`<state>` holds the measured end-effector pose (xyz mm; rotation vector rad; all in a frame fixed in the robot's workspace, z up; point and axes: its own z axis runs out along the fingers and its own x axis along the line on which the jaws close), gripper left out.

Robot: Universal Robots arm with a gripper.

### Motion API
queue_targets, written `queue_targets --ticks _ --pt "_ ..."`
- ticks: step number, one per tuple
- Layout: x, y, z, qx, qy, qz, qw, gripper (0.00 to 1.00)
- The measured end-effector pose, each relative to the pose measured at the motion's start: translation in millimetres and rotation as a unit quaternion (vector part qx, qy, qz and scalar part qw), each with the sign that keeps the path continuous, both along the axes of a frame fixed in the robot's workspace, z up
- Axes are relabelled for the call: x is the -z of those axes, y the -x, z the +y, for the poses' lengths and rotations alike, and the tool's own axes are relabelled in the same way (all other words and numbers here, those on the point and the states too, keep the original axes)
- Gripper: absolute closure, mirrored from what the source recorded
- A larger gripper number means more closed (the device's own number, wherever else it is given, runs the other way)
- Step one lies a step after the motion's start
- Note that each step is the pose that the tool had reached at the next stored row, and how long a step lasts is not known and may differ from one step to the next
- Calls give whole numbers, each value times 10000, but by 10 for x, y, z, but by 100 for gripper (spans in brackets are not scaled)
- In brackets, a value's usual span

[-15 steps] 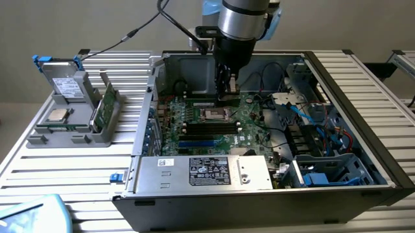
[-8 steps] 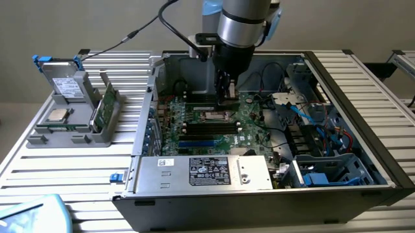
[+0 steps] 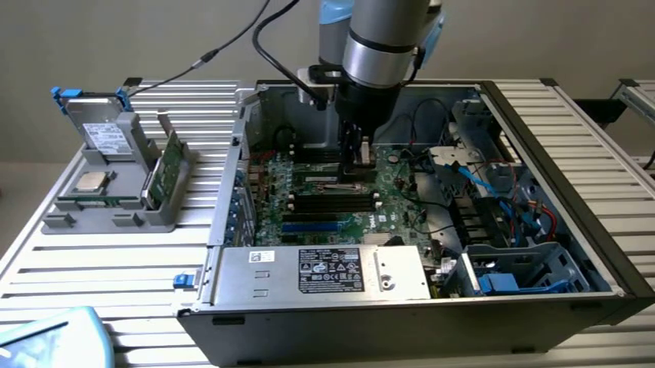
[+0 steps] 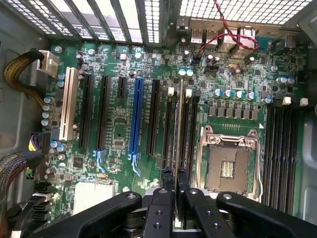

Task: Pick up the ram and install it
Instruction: 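Insert the ram into the slot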

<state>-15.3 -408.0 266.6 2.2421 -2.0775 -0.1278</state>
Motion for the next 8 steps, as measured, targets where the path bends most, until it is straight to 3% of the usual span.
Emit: queue_targets --ticks 8 --pt "145 0 -64 0 1 0 10000 86"
